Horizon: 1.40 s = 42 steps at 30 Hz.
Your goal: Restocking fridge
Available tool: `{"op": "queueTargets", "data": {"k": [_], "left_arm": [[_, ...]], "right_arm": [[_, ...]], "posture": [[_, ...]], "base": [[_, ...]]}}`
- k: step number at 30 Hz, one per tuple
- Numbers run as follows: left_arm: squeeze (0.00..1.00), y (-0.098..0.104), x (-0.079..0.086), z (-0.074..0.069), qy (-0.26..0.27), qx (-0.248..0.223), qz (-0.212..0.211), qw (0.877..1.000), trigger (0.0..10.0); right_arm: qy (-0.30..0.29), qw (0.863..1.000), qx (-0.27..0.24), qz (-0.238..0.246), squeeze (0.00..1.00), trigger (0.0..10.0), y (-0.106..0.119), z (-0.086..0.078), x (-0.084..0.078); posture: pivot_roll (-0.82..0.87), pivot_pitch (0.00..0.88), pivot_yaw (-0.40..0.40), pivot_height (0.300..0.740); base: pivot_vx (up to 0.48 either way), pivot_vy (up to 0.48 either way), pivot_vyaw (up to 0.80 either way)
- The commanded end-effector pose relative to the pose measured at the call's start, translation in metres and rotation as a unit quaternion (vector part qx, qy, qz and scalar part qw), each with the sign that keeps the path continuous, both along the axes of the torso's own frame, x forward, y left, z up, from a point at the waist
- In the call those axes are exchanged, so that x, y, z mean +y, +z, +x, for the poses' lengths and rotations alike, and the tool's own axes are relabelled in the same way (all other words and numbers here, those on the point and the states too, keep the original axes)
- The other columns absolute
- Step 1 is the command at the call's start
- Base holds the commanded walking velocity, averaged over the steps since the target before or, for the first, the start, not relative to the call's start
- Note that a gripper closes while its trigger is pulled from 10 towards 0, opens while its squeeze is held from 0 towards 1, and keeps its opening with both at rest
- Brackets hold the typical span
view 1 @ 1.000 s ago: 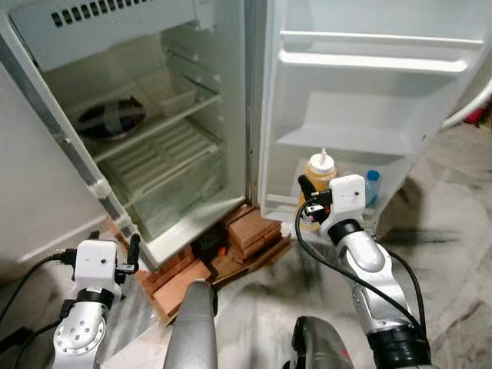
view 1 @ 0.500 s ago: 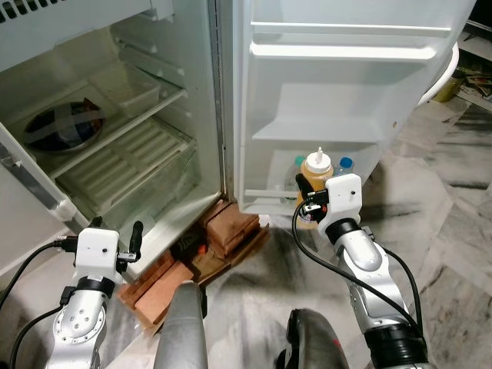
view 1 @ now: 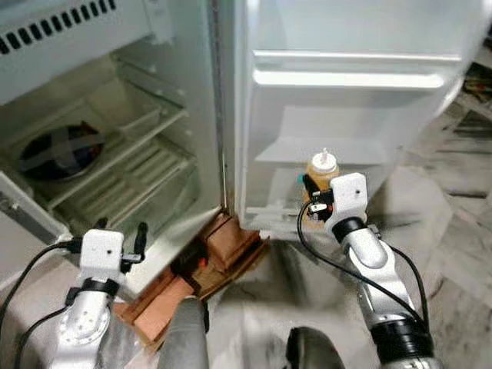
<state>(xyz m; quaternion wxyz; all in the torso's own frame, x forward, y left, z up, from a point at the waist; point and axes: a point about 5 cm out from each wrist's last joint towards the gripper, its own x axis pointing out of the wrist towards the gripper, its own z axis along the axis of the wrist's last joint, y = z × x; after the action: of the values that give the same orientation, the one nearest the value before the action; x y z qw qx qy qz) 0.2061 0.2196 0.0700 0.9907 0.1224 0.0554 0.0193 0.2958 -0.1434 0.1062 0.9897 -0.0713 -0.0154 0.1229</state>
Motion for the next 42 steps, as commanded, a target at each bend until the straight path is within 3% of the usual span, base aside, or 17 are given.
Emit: {"op": "queueTargets", "data": {"k": [1,13,18,27,31,42], "left_arm": [[0.0,0.002,-0.003,0.002,-0.006,-0.004,0.004,1.0,10.0],[0.0,0.002,-0.003,0.002,-0.004,-0.004,0.002,1.0,10.0],[0.0,0.001,-0.003,0.001,0.001,-0.001,0.0,1.0,10.0],[0.0,-0.002,-0.001,-0.001,0.014,0.009,-0.012,1.0,10.0],[0.0,-0.002,0.003,-0.002,0.017,0.012,-0.01,1.0,10.0],[0.0,0.0,0.001,-0.002,0.014,0.007,-0.007,1.0,10.0]], "right_arm": [[0.0,1.0,-0.01,-0.002,0.0,10.0,0.003,0.001,-0.002],[0.02,1.0,-0.01,-0.008,0.0,10.0,0.0,-0.002,0.003],[0.014,1.0,-0.009,-0.009,0.0,10.0,0.0,0.001,-0.002],[0.017,1.0,0.013,-0.003,0.0,10.0,-0.007,-0.001,-0.001],[0.044,0.998,0.049,0.006,0.0,10.0,-0.016,-0.006,0.01],[0.032,0.998,0.062,0.002,0.0,10.0,-0.017,-0.002,0.006]], "posture": [[0.16,0.09,-0.011,0.645],[0.16,0.096,-0.012,0.645],[0.16,0.097,-0.012,0.645],[0.17,0.101,-0.015,0.645],[0.17,0.104,-0.017,0.645],[0.17,0.103,-0.021,0.645]], "base": [[0.375,0.0,0.0],[0.368,0.0,0.0],[0.344,0.0,0.0],[0.0,0.0,0.0],[0.0,0.36,0.0],[0.0,0.122,0.0]]}}
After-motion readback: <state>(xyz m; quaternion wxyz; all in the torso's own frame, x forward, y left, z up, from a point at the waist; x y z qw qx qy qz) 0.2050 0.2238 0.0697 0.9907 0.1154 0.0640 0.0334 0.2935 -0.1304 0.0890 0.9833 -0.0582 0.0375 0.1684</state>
